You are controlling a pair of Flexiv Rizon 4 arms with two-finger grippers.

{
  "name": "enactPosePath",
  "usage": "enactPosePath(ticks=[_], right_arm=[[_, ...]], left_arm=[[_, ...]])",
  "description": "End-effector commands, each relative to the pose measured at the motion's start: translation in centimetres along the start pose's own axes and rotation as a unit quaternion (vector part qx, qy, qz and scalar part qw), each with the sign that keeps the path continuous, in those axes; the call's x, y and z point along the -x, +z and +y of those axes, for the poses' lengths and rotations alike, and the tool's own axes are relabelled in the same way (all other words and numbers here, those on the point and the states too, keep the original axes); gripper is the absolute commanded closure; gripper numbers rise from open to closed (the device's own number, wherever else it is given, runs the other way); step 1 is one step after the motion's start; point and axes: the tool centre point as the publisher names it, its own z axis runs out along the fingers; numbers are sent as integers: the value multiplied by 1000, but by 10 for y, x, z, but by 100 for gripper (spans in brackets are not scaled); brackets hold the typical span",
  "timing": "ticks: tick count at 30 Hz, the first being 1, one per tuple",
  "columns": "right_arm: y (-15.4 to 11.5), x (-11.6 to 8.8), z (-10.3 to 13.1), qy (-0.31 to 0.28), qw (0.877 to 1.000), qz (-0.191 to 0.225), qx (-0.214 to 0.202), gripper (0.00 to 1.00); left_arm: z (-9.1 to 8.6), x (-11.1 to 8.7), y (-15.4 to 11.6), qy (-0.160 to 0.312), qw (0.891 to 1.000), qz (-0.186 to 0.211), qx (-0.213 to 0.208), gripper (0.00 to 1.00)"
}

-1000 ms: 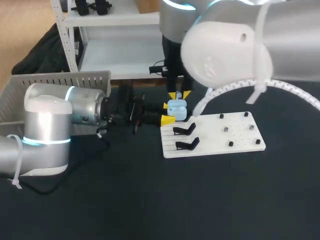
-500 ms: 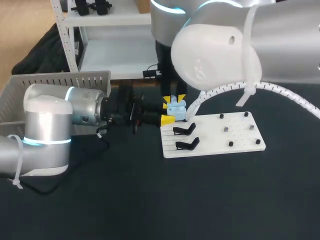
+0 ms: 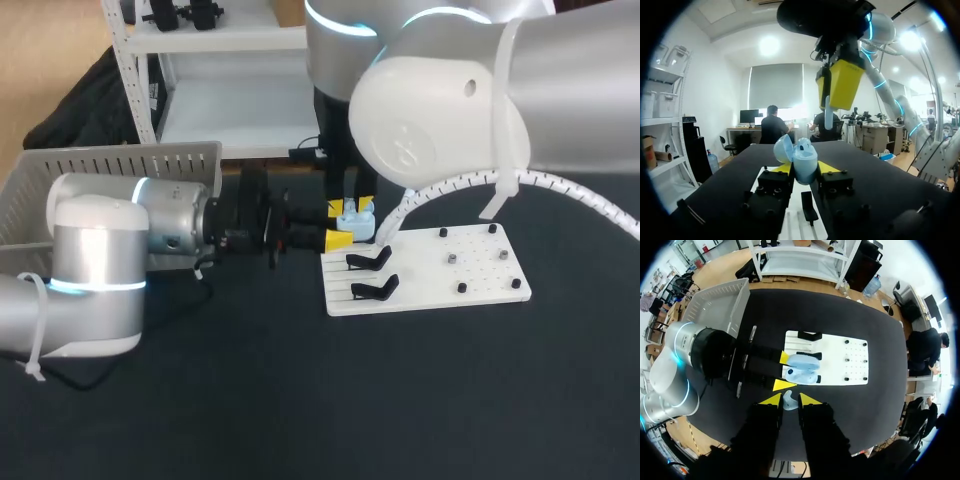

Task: Pick up each earbud case from the left stands, insert the matching earbuds, close the lid, and place the case in the box.

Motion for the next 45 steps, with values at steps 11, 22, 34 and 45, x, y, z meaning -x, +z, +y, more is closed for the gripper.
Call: enactPosePath(ticks=[11,22,34,45], right_arm=[[11,4,-1,1,1000,-1,4,100],[15,7,2,-5,1000,-6,2,100],[23,8,-2,-1,1000,-11,-6,100],[25,11,-6,4,1000,-14,-6,100]], left_arm=[[-4,1,0,1,1000,0,7,100],[-4,1,0,1,1000,0,7,100],[-4,1,0,1,1000,0,7,100],[-4,1,0,1,1000,0,7,100]])
